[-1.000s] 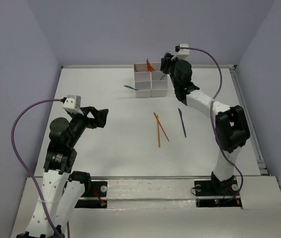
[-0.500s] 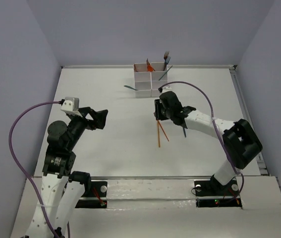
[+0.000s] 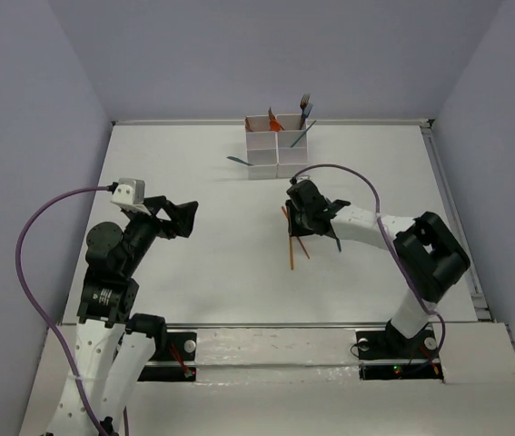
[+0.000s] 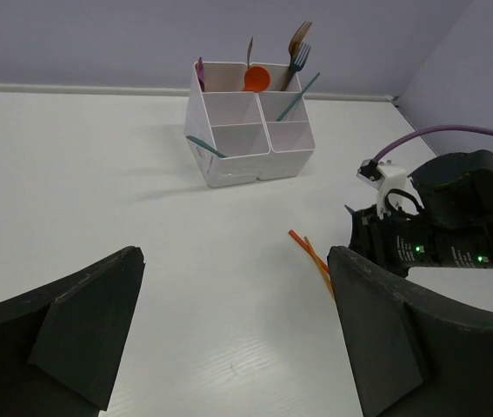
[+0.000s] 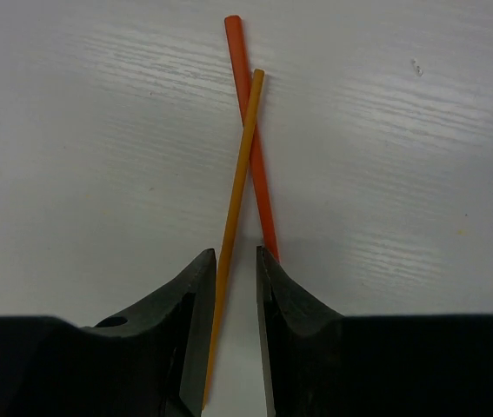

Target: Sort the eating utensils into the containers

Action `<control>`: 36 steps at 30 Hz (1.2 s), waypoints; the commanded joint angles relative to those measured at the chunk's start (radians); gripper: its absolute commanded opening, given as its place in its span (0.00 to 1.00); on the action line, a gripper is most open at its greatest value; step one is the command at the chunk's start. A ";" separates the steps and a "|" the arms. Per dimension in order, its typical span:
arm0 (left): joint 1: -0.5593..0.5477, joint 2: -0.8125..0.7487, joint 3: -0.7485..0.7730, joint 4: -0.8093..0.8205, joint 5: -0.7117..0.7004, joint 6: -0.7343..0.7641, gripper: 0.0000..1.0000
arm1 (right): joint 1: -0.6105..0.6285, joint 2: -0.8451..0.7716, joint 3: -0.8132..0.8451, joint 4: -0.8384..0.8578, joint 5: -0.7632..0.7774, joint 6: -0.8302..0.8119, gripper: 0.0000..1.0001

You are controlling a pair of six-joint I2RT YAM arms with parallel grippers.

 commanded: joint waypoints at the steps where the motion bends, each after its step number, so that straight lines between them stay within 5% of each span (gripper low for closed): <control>1: -0.001 -0.006 0.021 0.048 0.014 0.003 0.99 | 0.010 0.034 0.036 -0.006 -0.015 0.016 0.31; 15: -0.010 -0.002 0.021 0.047 0.018 0.002 0.99 | 0.010 0.167 0.108 -0.022 0.016 0.006 0.30; 23: -0.010 0.003 0.022 0.047 0.020 0.003 0.99 | 0.039 0.207 0.157 -0.089 0.056 -0.046 0.23; 28: -0.010 0.000 0.022 0.045 0.014 0.003 0.99 | 0.048 0.230 0.200 -0.126 0.071 -0.071 0.07; 36: -0.010 0.001 0.024 0.044 0.010 0.005 0.99 | 0.048 0.132 0.322 0.006 0.019 -0.102 0.07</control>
